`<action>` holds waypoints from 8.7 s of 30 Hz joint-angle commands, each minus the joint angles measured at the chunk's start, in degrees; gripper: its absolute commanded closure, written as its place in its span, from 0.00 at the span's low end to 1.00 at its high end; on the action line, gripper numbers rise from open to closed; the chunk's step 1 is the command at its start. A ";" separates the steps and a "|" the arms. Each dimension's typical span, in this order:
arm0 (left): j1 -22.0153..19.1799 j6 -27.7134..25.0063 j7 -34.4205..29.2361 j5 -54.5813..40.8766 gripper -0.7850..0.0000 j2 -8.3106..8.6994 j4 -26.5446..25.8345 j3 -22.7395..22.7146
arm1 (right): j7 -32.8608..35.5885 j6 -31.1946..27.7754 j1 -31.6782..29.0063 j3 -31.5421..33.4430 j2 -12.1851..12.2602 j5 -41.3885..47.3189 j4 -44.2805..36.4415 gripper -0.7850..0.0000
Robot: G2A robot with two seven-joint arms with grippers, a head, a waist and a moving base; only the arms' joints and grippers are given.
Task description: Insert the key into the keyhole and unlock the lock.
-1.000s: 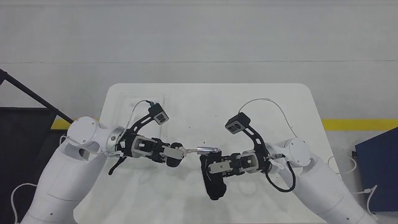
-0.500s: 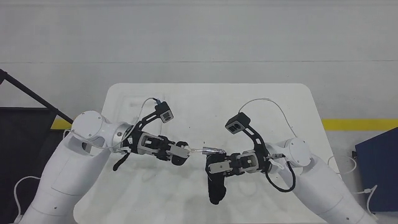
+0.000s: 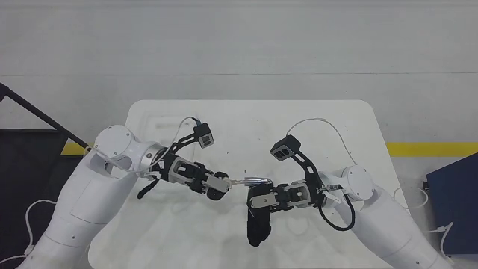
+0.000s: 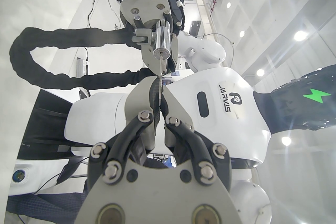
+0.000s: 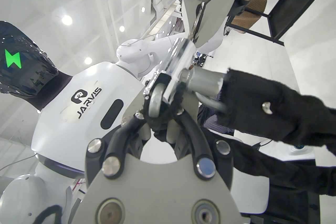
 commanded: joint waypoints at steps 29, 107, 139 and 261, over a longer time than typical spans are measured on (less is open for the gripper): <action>-11.11 -1.33 0.31 -0.63 1.00 -3.41 5.96 12.38 | 0.00 0.00 0.00 0.00 0.00 0.00 0.00 1.00; 25.95 -4.71 10.35 5.97 0.00 4.50 -13.07 -16.14 | 0.00 0.00 0.00 0.00 0.00 0.00 0.00 1.00; 25.95 -4.71 10.35 5.97 0.00 4.50 -13.07 -16.14 | 0.00 0.00 0.00 0.00 0.00 0.00 0.00 1.00; 25.00 -10.87 14.87 5.93 0.83 4.27 -13.62 -15.10 | -0.91 2.51 5.74 -8.20 -6.44 -0.55 5.09 1.00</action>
